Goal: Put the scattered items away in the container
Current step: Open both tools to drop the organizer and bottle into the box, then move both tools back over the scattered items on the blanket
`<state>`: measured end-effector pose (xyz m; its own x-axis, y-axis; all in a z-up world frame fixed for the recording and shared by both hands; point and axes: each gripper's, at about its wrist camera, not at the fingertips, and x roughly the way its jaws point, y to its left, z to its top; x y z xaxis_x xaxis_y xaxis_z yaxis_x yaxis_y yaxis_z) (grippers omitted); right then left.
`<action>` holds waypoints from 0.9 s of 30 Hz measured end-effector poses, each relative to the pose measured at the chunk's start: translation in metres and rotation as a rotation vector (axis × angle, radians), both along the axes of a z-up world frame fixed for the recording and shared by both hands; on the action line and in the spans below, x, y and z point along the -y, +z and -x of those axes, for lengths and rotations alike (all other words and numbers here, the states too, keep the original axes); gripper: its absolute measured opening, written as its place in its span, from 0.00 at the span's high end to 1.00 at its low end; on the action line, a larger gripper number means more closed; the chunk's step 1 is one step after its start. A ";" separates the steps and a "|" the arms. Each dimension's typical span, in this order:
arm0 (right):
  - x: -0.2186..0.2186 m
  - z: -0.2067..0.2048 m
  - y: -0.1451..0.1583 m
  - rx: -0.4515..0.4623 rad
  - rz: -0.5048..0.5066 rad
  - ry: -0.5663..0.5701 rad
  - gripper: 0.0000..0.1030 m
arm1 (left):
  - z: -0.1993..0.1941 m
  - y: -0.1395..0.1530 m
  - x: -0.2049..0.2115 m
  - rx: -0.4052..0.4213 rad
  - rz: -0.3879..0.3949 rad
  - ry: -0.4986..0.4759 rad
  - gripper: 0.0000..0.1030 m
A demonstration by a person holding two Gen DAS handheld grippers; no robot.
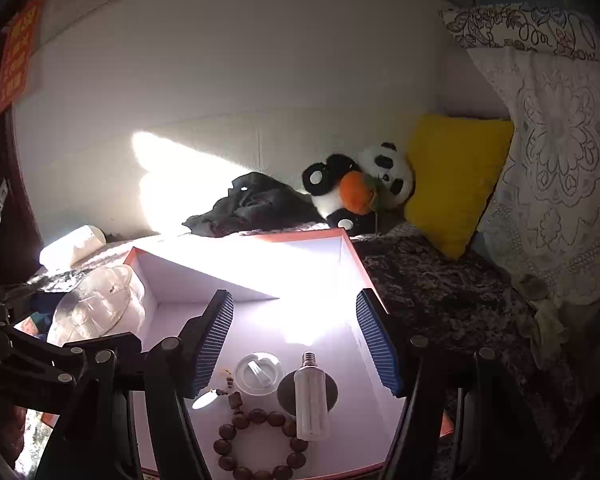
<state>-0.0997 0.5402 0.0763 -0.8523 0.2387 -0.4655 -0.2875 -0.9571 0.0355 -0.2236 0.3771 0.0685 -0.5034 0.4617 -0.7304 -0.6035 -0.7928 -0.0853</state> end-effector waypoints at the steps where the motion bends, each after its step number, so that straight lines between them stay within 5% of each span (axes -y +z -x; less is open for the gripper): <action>1: 0.001 0.000 0.001 -0.001 -0.001 0.000 0.35 | -0.001 0.000 -0.001 -0.006 0.003 -0.004 0.02; 16: 0.000 -0.005 0.006 -0.025 0.015 0.007 0.35 | -0.006 0.016 0.007 -0.043 -0.101 -0.015 0.01; 27: 0.015 -0.007 0.015 -0.072 0.030 0.042 0.35 | -0.045 0.041 0.092 -0.301 -0.280 0.031 0.01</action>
